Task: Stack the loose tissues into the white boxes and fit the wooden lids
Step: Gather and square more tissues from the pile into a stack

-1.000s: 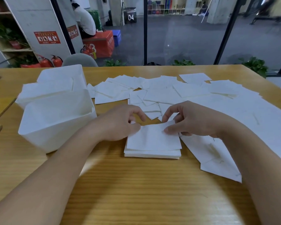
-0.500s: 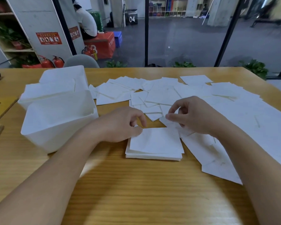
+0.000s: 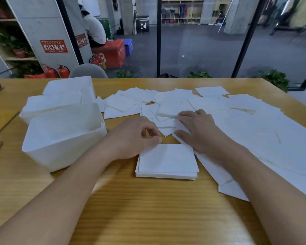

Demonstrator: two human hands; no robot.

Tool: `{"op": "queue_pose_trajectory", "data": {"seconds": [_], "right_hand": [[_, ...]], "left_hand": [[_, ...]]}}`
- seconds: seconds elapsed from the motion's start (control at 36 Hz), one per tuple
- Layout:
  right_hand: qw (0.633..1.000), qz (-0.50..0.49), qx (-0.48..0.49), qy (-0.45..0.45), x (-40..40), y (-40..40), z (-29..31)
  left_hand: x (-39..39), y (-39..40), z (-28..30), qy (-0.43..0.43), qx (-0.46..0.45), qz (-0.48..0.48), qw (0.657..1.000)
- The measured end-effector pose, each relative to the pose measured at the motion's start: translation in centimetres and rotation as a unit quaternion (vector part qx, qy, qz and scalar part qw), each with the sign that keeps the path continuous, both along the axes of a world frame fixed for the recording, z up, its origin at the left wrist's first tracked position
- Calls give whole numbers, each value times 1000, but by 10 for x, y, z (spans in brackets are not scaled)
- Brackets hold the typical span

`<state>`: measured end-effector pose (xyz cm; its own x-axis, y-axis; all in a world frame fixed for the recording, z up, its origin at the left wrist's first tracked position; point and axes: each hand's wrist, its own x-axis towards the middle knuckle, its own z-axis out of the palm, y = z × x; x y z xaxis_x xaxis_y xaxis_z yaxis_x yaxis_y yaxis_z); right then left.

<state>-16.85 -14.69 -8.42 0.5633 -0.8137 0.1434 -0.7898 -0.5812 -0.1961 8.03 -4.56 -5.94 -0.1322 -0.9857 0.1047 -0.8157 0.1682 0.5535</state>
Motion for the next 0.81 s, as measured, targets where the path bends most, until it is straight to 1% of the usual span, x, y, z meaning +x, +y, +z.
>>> {"op": "queue_pose_trajectory", "data": {"seconds": [0.08,0.14,0.22,0.33,0.44,0.56,0.69,0.81], "right_hand": [[999,-1,-9,-41,-1,4,7],[993,16,-31,-110,-3,10,12],[974,40,-43,-219,-6,19,16],[956,54,-32,-288,-3,27,17],[944,80,12,-321,-1,29,18],[935,76,33,-346,-6,26,17],[936,55,8,-348,-13,20,21],[927,64,43,-366,-13,22,29]], "left_hand": [[-4,-3,-5,15,-49,21,998],[-7,-4,-10,25,-83,38,995],[-10,-7,-13,29,-128,61,989],[-9,-10,-14,27,-125,67,989],[-10,-12,-19,18,-145,43,988],[-9,-11,-18,81,-175,57,980],[-7,-7,-13,100,-171,53,979],[-11,-3,-6,130,-200,35,970]]}}
